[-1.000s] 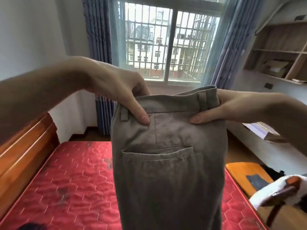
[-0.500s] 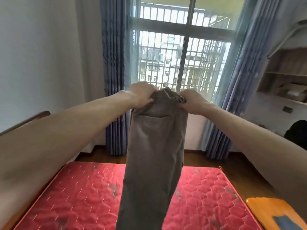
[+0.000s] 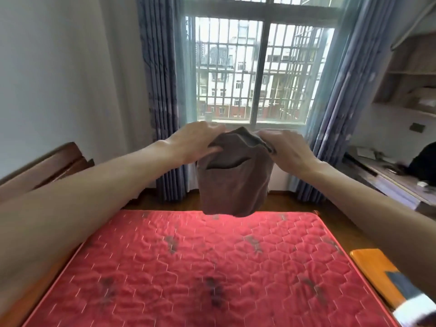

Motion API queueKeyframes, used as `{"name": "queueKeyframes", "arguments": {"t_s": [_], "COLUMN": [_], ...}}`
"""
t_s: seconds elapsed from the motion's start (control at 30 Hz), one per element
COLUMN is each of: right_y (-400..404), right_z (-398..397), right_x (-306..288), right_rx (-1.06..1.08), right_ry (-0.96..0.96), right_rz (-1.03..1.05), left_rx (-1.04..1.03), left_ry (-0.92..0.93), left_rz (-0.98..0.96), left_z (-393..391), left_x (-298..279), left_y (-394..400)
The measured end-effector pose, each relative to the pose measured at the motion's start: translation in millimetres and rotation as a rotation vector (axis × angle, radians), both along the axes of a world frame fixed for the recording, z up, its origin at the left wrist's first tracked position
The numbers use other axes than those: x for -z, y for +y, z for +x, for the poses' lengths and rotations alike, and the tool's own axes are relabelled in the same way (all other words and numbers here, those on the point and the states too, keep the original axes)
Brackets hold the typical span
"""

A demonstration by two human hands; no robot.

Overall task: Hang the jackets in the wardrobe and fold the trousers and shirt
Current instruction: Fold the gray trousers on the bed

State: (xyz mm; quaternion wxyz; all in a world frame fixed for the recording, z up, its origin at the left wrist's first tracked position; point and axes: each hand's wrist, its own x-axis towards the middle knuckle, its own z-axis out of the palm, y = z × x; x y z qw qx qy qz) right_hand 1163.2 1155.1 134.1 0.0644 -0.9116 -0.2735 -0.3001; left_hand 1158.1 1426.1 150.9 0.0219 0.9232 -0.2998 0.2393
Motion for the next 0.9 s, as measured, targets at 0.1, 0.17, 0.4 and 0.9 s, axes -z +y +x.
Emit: {"name": "queueKeyframes", "arguments": {"t_s": [0.1,0.17,0.4,0.9], "right_y": [-12.0,-20.5,-30.1,-45.4], "right_z": [-29.8,-49.0,-142.9,-406.0], "right_x": [84.2,157.6,474.1,833.9], "right_rx": [-0.052,-0.088,-0.027,-0.099], "right_ry": [0.081,0.158,0.674,0.873], "right_rz": [-0.066,-0.069,-0.14,-0.304], "left_rx": [0.03,0.031,0.031,-0.027], "left_ry": [0.087,0.168,0.468,0.964], "left_rz": [-0.003,0.013,0.161,0.317], "left_z": [-19.3,-35.8,-131.0,-374.0], "left_x": [87.8,162.9,487.9,850.8], "left_y": [-5.5,-11.6,-43.9,-77.9]}}
